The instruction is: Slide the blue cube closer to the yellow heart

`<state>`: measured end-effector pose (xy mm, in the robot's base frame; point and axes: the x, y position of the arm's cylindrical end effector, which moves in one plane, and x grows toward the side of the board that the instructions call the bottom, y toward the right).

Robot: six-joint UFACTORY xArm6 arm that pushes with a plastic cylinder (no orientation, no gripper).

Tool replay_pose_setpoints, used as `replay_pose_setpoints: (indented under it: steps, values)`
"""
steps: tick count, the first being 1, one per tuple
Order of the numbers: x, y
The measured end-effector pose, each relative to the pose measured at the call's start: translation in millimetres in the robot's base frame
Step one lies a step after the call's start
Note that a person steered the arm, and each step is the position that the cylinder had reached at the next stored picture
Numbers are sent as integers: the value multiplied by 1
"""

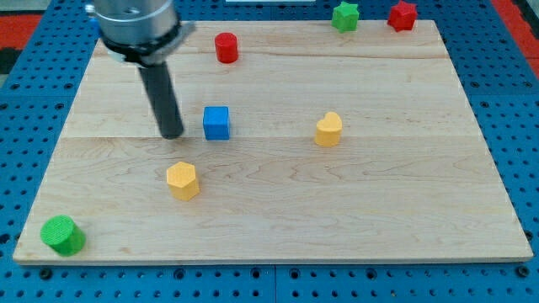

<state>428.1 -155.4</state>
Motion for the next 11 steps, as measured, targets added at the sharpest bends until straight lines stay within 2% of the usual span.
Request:
replay_pose_setpoints:
  steps: [1, 3, 5, 7, 11]
  values:
    - [-14, 5]
    - [-22, 79]
    - [-3, 95]
    - [7, 163]
    - [103, 170]
